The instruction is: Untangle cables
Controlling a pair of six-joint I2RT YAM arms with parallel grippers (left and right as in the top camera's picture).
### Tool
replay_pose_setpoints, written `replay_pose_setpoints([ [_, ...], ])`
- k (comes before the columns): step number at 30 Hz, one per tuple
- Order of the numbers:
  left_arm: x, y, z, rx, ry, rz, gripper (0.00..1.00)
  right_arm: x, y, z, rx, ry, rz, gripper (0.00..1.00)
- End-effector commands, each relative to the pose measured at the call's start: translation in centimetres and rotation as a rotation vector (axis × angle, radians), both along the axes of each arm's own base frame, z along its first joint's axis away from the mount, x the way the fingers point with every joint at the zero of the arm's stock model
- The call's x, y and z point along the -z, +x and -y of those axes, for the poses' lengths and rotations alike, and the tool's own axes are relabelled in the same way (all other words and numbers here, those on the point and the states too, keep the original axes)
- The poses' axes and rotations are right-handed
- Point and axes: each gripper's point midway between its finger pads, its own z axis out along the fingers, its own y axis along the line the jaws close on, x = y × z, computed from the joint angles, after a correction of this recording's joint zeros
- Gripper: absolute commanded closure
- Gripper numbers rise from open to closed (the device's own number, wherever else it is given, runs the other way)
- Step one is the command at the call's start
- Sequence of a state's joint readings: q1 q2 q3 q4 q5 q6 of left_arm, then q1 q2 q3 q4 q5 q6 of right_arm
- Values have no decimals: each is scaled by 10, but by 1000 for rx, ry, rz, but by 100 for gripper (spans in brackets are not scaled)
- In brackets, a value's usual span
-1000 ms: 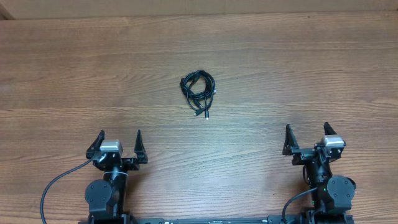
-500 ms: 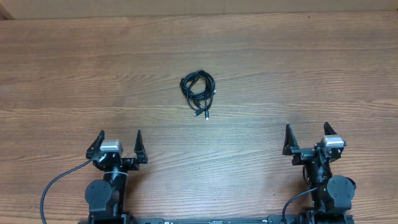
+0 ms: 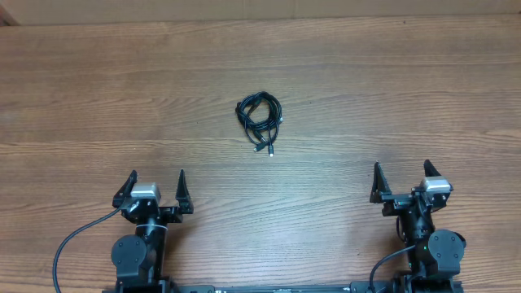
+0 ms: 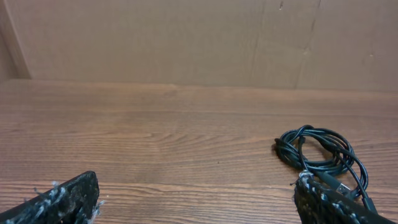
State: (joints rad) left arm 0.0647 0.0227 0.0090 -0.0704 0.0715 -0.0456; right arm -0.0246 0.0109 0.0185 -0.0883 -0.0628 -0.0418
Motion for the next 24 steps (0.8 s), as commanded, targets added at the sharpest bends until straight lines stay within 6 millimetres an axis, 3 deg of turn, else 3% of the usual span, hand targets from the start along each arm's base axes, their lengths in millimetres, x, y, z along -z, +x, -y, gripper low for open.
replay_pose_setpoints([
  [1, 3, 0, 2, 10, 4, -8, 0, 1, 0, 2, 10, -13, 6, 0],
  [24, -3, 1, -4, -25, 24, 15, 1, 1, 0, 2, 10, -13, 6, 0],
])
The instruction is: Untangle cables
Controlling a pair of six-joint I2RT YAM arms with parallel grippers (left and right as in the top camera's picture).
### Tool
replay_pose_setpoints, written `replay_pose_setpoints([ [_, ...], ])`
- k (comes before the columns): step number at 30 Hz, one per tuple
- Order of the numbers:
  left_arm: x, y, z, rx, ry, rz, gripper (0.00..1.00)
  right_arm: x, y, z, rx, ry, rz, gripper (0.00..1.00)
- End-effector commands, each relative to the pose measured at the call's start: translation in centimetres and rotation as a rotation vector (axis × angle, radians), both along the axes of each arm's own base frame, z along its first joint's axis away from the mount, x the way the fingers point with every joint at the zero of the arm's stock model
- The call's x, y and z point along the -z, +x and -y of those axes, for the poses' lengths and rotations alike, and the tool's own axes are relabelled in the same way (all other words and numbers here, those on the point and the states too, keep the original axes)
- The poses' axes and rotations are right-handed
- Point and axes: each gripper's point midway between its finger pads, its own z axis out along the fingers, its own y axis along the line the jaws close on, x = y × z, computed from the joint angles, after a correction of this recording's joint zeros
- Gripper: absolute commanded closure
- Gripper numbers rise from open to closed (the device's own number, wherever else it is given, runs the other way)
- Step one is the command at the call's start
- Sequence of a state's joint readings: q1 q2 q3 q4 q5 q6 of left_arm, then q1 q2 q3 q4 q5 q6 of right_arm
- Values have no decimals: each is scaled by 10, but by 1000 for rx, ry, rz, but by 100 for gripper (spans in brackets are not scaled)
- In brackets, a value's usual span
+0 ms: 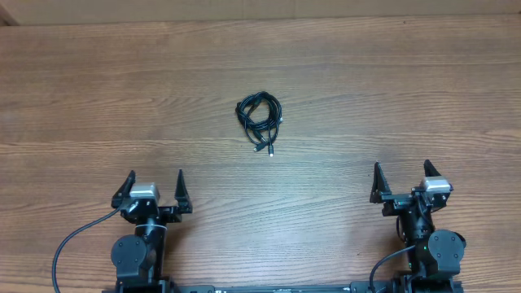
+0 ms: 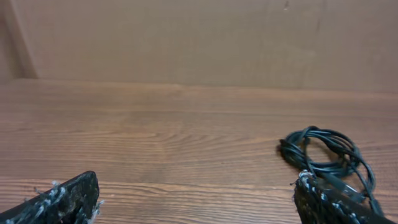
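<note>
A small coiled bundle of black cables (image 1: 260, 118) lies on the wooden table (image 1: 366, 98), a little left of centre and toward the far side; its plug ends stick out toward the near edge. The left wrist view shows the same bundle (image 2: 323, 152) ahead and to the right, just beyond the right fingertip (image 2: 329, 202). My left gripper (image 1: 156, 181) rests open near the front left, well short of the cables, with nothing between its fingers. Open too, my right gripper (image 1: 401, 172) sits at the front right, far from the bundle.
A brown cardboard wall (image 2: 199, 37) stands along the table's far edge. Both arm bases sit at the near edge, with a black supply cable (image 1: 69, 244) looping beside the left one.
The left wrist view has shifted slightly, so the cable bundle sits a touch farther right and lower in it. In the overhead view nothing has visibly moved.
</note>
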State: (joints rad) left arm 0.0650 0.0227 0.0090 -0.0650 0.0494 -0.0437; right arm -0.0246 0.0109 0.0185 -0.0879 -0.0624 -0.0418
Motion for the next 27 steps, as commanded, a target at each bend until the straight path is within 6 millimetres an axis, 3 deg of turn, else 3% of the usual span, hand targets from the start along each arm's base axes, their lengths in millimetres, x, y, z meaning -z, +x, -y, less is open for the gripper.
replay_pose_setpoints([
  [1, -6, 1, 8, 46, 10, 30, 1, 1, 0, 2, 10, -13, 6, 0],
  [5, -37, -3, 37, 217, 24, 157, 0, 1, 0, 2, 10, -13, 6, 0],
  [10, -78, -11, 41, 239, 9, 297, 1, 1, 0, 2, 10, -13, 6, 0],
  [19, -126, -16, 41, 239, -43, 246, 0, 1, 0, 2, 10, -13, 6, 0],
  [27, -170, 11, 42, 242, -101, 43, 0, 1, 0, 2, 10, -13, 6, 0],
])
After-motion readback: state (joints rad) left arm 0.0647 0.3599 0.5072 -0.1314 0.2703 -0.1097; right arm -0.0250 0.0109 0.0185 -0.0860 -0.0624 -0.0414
